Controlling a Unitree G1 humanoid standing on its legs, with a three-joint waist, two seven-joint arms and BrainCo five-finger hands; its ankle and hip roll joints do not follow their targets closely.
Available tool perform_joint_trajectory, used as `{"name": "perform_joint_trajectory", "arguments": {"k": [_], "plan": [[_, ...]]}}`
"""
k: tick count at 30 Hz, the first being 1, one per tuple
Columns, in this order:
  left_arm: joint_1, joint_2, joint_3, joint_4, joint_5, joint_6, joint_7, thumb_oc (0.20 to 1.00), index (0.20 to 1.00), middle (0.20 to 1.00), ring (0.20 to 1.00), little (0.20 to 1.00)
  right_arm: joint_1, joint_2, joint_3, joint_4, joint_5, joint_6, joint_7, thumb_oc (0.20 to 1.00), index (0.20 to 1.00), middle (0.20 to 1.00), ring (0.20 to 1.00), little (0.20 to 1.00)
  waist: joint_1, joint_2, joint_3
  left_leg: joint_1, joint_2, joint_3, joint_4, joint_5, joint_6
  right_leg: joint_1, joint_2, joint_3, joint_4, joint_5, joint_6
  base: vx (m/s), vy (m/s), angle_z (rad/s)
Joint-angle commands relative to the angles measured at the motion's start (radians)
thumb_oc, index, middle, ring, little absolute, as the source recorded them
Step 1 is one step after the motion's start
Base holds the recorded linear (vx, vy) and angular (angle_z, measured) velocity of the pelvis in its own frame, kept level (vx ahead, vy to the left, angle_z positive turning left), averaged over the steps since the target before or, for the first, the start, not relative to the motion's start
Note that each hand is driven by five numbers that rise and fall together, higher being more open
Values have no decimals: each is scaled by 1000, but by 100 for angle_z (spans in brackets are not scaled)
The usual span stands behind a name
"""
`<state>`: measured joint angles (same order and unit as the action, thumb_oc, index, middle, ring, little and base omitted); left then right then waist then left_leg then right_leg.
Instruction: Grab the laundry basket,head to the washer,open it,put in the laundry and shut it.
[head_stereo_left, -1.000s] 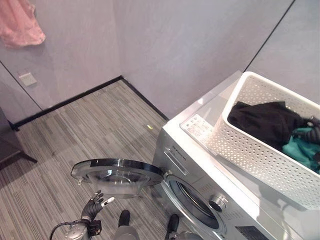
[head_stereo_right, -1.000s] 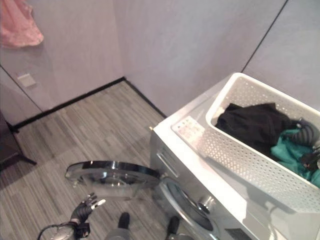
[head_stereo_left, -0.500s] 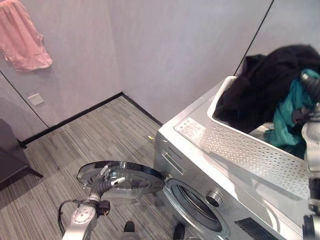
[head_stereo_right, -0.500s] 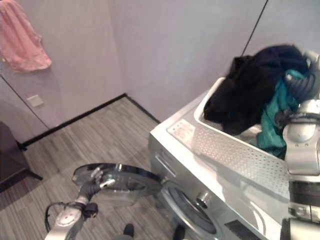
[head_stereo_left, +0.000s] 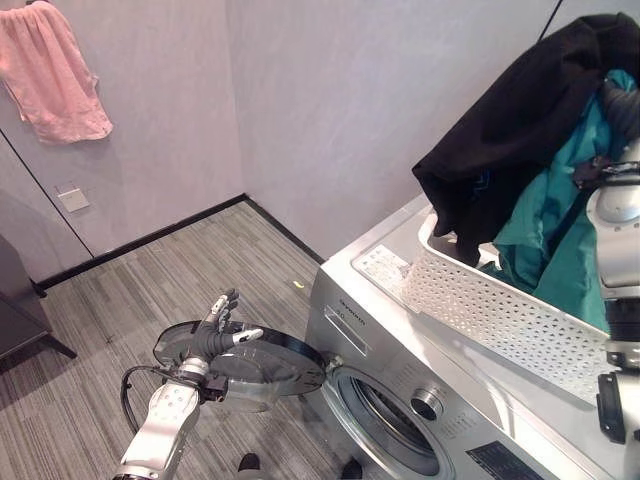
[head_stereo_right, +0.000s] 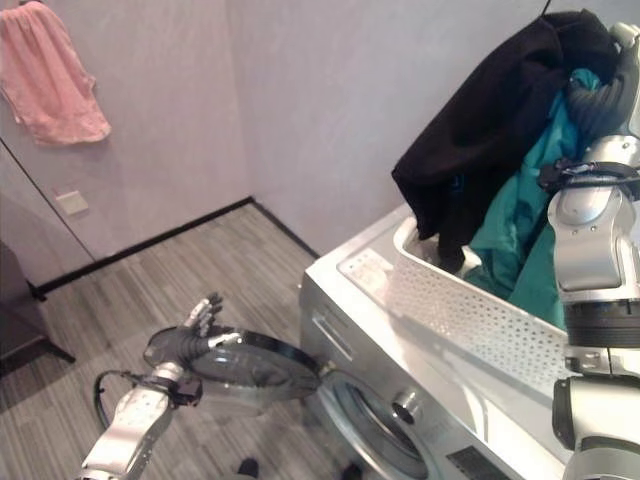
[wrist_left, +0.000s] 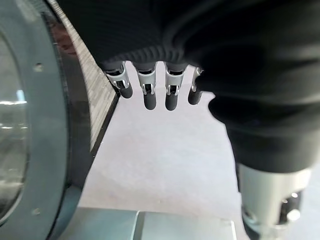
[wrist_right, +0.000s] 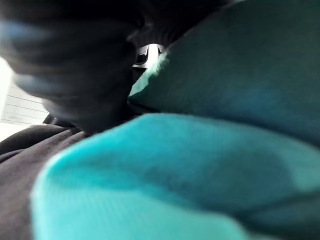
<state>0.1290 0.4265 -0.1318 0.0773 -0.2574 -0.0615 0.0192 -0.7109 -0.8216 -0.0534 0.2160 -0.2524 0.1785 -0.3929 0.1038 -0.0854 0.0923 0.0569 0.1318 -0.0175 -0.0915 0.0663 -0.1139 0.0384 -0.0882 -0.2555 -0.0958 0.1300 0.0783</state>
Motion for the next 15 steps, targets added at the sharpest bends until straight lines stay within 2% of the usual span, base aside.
{"name": "perform_joint_trajectory", "arguments": {"k": [1,9,13,15], "plan": [[-9,36,-15,-52,-2,-67,2,1000,1000,1000,1000,1000,-73,-84,-17,10,41,-34,-35,200,200,200,200,200,24,-9,-31,-26,39,-13,4,-102,27,61,-108,-9,24,-145,78,0,0,0],[0,38,-20,-48,2,-73,4,1000,1000,1000,1000,1000,-116,-137,5,88,57,-39,-54,200,200,200,200,200,22,-3,-28,-27,34,-20,4,-103,26,69,-110,-20,18,-145,81,0,0,0],[-10,46,-35,-39,2,-74,1,1000,1000,1000,1000,1000,-208,-194,43,150,67,-35,-73,200,200,200,200,200,25,-6,-33,-29,32,-23,4,-103,26,71,-111,-23,16,-142,82,0,0,0],[-10,63,-50,-39,-6,-75,-6,1000,1000,1000,1000,1000,-325,-245,93,222,110,-43,-95,200,200,200,200,200,27,-12,-39,-27,32,-23,4,-104,25,72,-111,-25,15,-141,83,0,0,0]]}}
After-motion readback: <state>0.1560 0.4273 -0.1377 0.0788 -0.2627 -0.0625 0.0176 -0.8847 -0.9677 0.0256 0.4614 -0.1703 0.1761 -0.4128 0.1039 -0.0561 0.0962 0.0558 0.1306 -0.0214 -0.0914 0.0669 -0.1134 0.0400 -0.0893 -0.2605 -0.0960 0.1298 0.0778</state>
